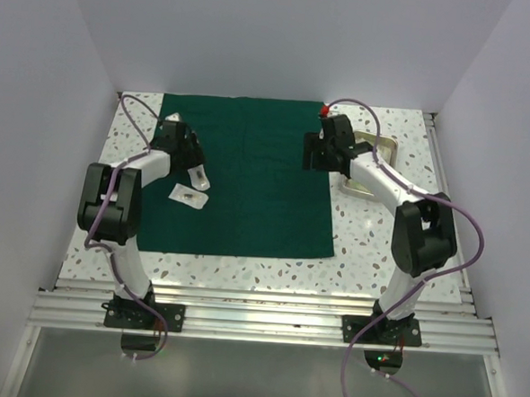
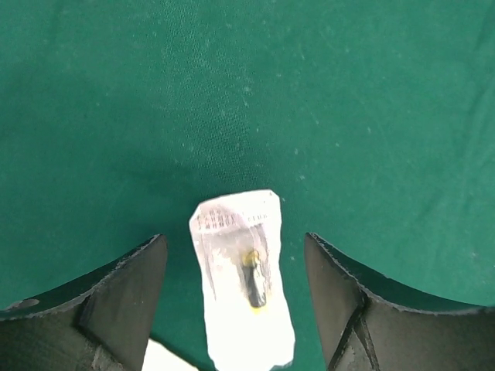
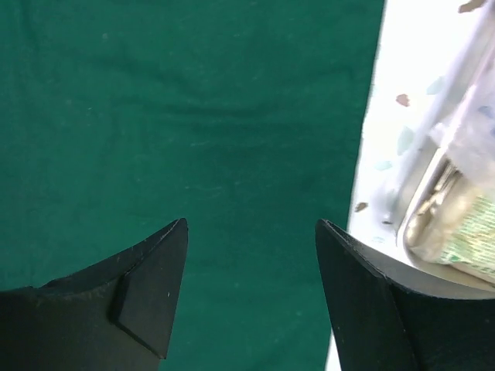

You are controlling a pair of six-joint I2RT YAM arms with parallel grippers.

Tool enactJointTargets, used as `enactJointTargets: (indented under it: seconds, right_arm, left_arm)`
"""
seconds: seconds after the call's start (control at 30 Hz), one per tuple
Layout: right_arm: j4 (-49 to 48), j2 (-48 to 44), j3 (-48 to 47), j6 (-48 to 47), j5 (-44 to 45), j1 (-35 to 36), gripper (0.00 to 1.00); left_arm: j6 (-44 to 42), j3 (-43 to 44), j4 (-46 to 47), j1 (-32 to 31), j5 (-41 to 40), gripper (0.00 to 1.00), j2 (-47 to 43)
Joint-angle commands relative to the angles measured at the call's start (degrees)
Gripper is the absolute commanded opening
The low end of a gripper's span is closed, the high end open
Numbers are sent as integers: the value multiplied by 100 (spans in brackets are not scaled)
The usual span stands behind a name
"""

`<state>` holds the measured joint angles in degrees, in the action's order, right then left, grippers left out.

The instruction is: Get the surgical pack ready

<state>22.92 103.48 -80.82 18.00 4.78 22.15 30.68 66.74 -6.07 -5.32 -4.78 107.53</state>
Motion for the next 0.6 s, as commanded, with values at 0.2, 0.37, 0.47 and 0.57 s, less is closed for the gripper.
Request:
enactJointTargets:
  seconds: [0.2,0.37,0.47,0.57]
  right_arm:
    - [-411,-267,119,160,-214,210,67]
    - [-481,-258,154,213,-337,237,67]
    - [-638,-180,154,248,-521,298,66]
    - [-1041,-66,241,257,-1275,377,66]
  left_arm:
    - [-158,392,-105,14,73,47,550]
    - [-158,392,-27,14,249,6,594]
    - [-176,252,236,14,451,0,393]
    - [-150,15,561,14,1003,0,68]
